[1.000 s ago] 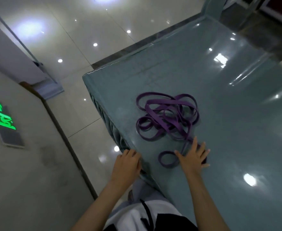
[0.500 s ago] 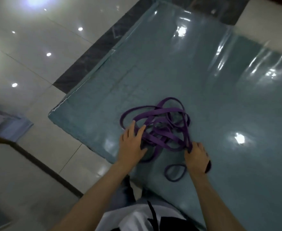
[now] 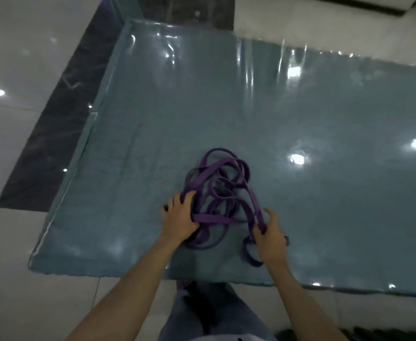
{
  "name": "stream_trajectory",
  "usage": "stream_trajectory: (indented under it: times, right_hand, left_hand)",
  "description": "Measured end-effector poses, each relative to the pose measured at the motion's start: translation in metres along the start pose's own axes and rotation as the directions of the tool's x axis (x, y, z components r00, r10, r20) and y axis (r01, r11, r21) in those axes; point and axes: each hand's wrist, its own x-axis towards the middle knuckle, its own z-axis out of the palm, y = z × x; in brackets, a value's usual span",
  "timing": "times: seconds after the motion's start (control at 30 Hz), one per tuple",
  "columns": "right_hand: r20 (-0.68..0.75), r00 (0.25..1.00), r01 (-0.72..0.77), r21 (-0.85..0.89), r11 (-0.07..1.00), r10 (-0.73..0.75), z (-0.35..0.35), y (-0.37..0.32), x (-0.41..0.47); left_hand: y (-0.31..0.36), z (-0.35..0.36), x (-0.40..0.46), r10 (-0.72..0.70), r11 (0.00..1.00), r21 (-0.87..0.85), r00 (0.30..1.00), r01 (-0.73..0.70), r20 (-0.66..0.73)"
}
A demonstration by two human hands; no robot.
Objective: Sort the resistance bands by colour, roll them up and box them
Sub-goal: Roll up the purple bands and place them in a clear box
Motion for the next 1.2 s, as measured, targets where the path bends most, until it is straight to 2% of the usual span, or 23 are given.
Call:
stream_trajectory:
  times: [0.07,0.17,0.23,0.3,0.37,0.5,0.63,0.73,0.87,1.03,1.2]
  right_hand:
    - [-0.013,0.996,-0.083,0.183,0.980,0.086,0.001,-0.002,-0.004]
    - [-0.052,0.994,-0.070,0.309,0.949,0.091,0.002,-0.009,-0.012]
    - [-0.064,0.996,-0.039,0.274,0.961,0.059,0.008,-0.009,-0.017]
    - [-0.039,0.999,0.000,0.137,0.991,0.005,0.015,-0.003,-0.017]
    - [0.026,0.999,-0.026,0.065,0.998,0.024,0.026,0.021,-0.008]
    - [0.115,0.993,-0.058,0.169,0.984,0.039,0.018,0.008,-0.011]
    - [0.259,0.964,-0.150,0.332,0.931,0.062,0.014,-0.008,-0.019]
    - [0.324,0.945,-0.167,0.375,0.912,0.040,0.013,-0.027,-0.037]
    - [0.248,0.968,-0.166,0.486,0.858,0.047,-0.010,-0.022,-0.055]
    - [0.194,0.981,-0.119,0.537,0.835,0.015,-0.059,0.002,-0.082]
    - [0.098,0.995,-0.069,0.568,0.820,0.016,-0.115,0.039,-0.096]
  left_hand:
    - [0.002,0.011,-0.008,0.093,0.994,-0.059,0.995,-0.095,-0.045]
    - [0.012,0.019,-0.015,0.105,0.934,-0.339,0.993,-0.117,-0.055]
    - [0.020,0.018,-0.017,0.116,0.860,-0.507,0.990,-0.059,0.081]
    - [0.027,0.013,-0.016,0.160,0.811,-0.585,0.963,-0.004,0.216]
    - [0.029,0.007,-0.011,0.168,0.774,-0.632,0.951,0.036,0.260]
    - [0.028,-0.009,0.007,0.157,0.711,-0.701,0.962,0.045,0.221]
    - [0.038,-0.009,0.010,0.271,0.714,-0.700,0.926,-0.011,0.261]
    - [0.053,0.002,-0.006,0.351,0.657,-0.752,0.905,-0.053,0.242]
    - [0.075,0.008,-0.034,0.344,0.610,-0.791,0.913,-0.040,0.219]
    - [0.119,0.002,-0.066,0.422,0.581,-0.805,0.890,-0.117,0.175]
    - [0.198,0.014,-0.096,0.503,0.634,-0.742,0.846,-0.219,0.180]
